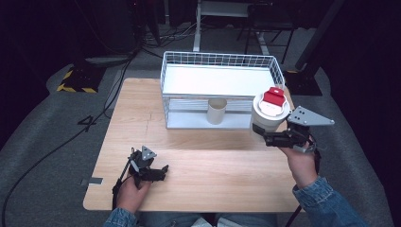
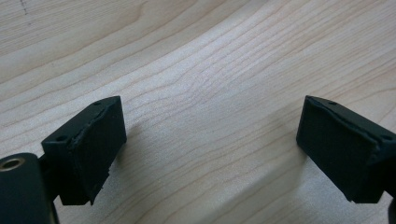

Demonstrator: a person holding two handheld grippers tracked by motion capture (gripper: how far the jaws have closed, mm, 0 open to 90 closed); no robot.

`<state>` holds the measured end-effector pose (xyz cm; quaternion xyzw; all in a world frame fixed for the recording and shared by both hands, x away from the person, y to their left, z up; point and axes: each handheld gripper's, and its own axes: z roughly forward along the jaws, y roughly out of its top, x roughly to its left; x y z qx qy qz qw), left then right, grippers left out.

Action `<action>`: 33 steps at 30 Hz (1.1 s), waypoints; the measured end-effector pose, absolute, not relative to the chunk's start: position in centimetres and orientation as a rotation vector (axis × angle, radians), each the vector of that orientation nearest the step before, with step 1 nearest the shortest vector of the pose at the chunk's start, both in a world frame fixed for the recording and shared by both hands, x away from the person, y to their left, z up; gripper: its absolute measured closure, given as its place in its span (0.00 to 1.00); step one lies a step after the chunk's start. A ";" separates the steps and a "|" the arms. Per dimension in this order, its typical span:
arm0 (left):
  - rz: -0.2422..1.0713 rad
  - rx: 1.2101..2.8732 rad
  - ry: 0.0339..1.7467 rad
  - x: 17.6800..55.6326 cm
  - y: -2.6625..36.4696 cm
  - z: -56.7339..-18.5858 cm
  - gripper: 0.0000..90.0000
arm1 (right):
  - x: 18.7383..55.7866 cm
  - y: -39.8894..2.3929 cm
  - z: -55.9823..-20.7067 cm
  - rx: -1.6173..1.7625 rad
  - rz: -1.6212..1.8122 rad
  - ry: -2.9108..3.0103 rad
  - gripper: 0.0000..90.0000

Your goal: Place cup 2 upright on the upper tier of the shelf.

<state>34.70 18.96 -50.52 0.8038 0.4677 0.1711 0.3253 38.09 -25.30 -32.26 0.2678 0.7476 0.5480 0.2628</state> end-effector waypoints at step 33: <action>0.449 2.109 1.226 34.7 19.0 -50.5 0.10 | 45.9 -21.9 -26.1 0.777 1.475 1.960 0.16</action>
